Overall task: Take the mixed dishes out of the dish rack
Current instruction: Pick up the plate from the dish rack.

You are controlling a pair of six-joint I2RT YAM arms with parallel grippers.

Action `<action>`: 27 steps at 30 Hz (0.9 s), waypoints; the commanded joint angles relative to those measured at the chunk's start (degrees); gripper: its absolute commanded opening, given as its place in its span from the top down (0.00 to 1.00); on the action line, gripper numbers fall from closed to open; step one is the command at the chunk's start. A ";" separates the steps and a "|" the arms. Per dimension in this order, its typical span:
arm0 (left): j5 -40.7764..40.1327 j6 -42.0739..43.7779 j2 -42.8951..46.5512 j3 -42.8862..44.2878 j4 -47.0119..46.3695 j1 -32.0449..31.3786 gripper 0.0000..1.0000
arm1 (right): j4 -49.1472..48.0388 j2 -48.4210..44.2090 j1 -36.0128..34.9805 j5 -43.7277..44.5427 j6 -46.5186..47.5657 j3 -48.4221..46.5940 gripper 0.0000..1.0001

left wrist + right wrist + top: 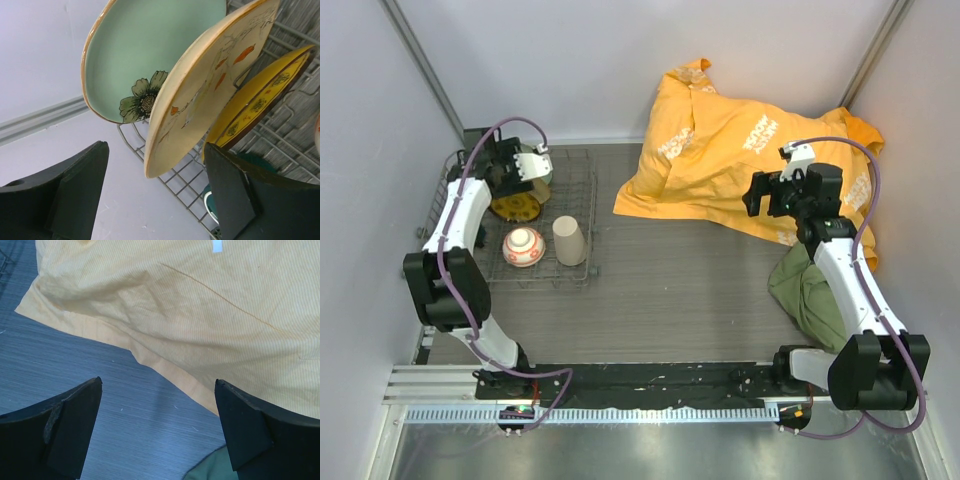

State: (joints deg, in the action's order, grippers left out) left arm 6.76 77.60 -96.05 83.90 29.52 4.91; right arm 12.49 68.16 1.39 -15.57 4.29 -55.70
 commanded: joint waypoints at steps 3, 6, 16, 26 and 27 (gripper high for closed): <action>-1.23 1.76 -2.47 4.17 -2.18 0.89 0.24 | -0.98 0.13 -0.07 0.02 0.63 -1.87 0.01; -1.58 2.29 -3.79 4.61 -2.36 0.98 0.28 | -1.06 0.48 -0.07 0.10 0.80 -1.78 0.01; -2.11 2.20 -7.13 6.54 -2.27 1.42 0.54 | -0.98 1.10 -0.07 0.63 1.07 -1.87 0.01; -2.02 1.76 -7.13 7.07 -0.60 1.51 0.93 | -0.98 1.62 -0.07 0.81 1.15 -1.87 0.01; -2.02 1.76 -7.05 7.07 -0.69 1.51 0.94 | -0.98 1.62 -0.07 0.72 1.15 -1.87 0.01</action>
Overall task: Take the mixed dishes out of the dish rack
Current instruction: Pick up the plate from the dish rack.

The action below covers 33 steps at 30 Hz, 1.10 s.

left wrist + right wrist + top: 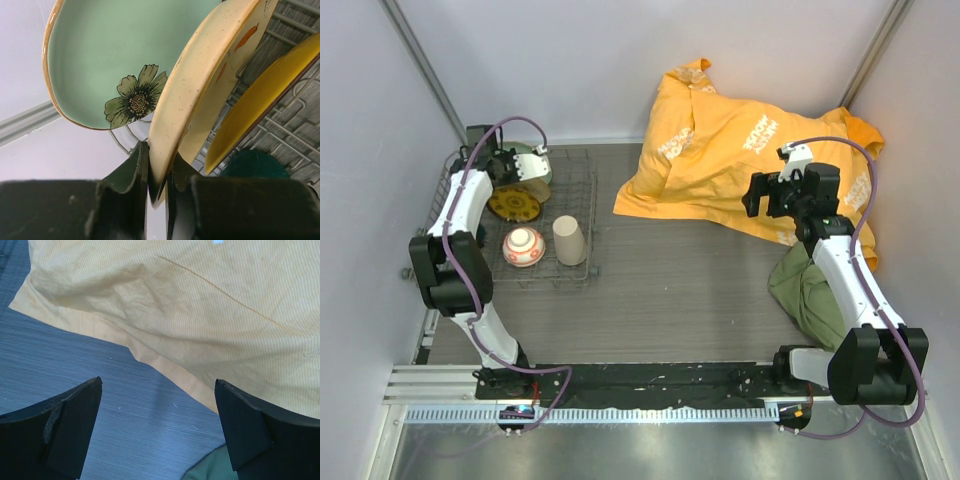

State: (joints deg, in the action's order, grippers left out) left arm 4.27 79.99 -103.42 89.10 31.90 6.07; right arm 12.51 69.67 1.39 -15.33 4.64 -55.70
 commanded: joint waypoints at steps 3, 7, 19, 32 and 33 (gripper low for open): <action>0.39 -1.06 0.67 1.87 -3.16 0.26 1.00 | -1.00 0.20 -0.07 0.48 0.80 -1.87 0.01; 0.21 -1.76 1.37 1.87 -4.65 0.44 1.00 | -1.00 0.20 -0.07 0.57 0.80 -1.78 0.01; 0.65 -2.55 5.42 6.00 -5.97 0.53 1.00 | -0.91 -0.23 -0.07 0.22 0.72 -1.95 0.01; 0.03 -0.19 8.40 -2.15 -16.50 0.70 1.00 | -0.91 -0.50 -0.16 -0.05 0.72 -1.95 0.01; 0.21 1.04 8.93 -3.83 -18.69 0.62 1.00 | -0.91 -0.41 -0.07 -0.05 0.72 -1.95 0.01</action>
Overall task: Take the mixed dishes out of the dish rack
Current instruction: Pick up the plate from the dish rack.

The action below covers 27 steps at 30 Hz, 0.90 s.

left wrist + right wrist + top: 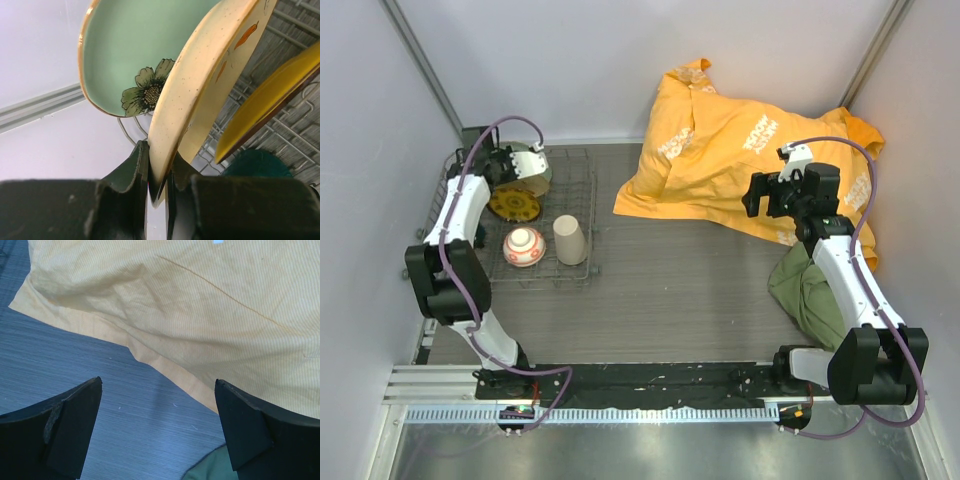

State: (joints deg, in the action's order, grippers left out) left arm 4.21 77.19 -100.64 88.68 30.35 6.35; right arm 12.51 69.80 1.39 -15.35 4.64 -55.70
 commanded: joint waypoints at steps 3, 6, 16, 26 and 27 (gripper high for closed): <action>1.59 3.85 8.44 -8.26 -23.57 0.42 1.00 | -0.82 -0.54 -0.07 -0.03 0.80 -1.95 0.01; 0.98 0.60 9.67 -9.67 -27.79 0.42 1.00 | -0.82 -0.45 -0.07 -0.20 0.72 -1.87 0.01; 2.65 -6.35 12.75 -10.11 -29.20 0.59 1.00 | -0.56 -0.54 -0.07 -0.29 0.72 -2.13 0.01; 3.08 -10.73 15.73 -8.97 -26.22 0.59 1.00 | -0.47 -0.54 -0.07 -0.55 0.72 -2.22 0.01; 3.70 -12.57 16.35 -8.71 -25.35 0.59 1.00 | -0.47 -0.46 -0.07 -0.64 0.54 -2.22 0.01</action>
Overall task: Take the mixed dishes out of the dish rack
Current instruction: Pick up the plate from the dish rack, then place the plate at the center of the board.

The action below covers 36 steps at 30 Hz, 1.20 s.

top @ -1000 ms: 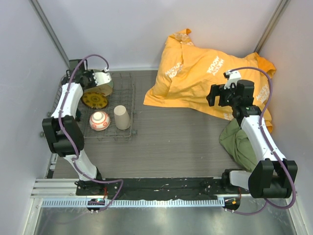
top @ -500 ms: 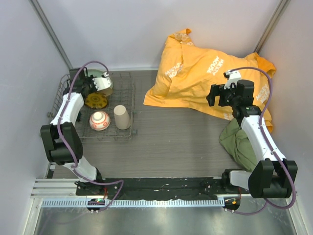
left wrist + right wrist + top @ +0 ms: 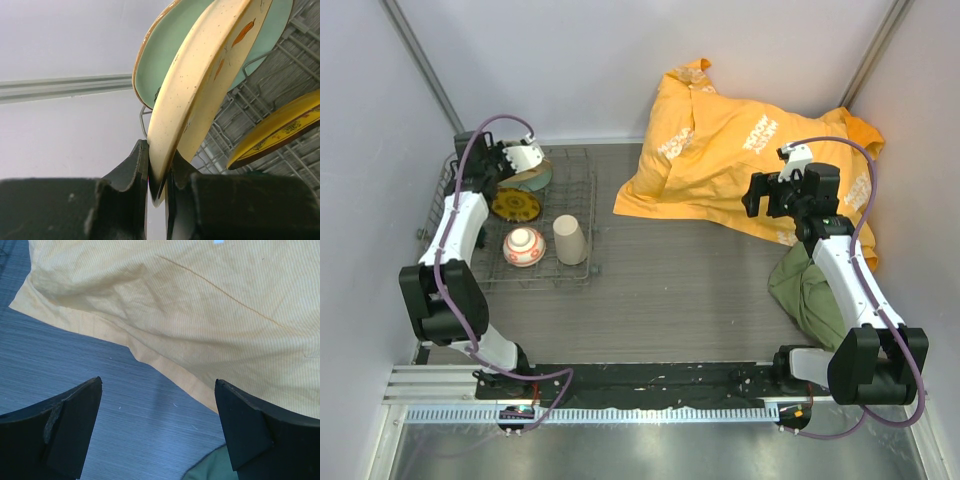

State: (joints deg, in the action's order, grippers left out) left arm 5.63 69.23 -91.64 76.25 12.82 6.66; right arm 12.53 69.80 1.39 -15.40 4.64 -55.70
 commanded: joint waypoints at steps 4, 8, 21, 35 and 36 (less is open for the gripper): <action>5.61 -9.55 11.38 4.87 -4.21 0.29 1.00 | -0.49 -0.37 -0.07 -0.77 0.54 -2.13 0.01; 6.85 -14.64 14.63 5.84 -1.92 0.20 1.00 | -0.49 -0.19 -0.07 -1.04 0.28 -2.22 0.01; 21.34 -40.63 24.48 9.27 8.36 0.11 1.00 | 1.88 -2.03 -1.03 -10.59 -4.37 -5.55 0.01; 44.91 -68.79 23.43 6.64 11.18 -6.13 1.00 | -0.85 -2.22 -14.38 -22.31 -5.44 -14.69 0.07; 44.47 -70.79 23.43 6.11 10.48 -8.04 1.00 | -0.93 -1.95 -15.44 -21.78 -5.00 -15.74 0.08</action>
State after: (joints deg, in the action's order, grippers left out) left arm 43.48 7.70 -69.04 81.54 31.31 2.28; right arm 14.22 67.42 -10.37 -35.07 -1.19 -66.48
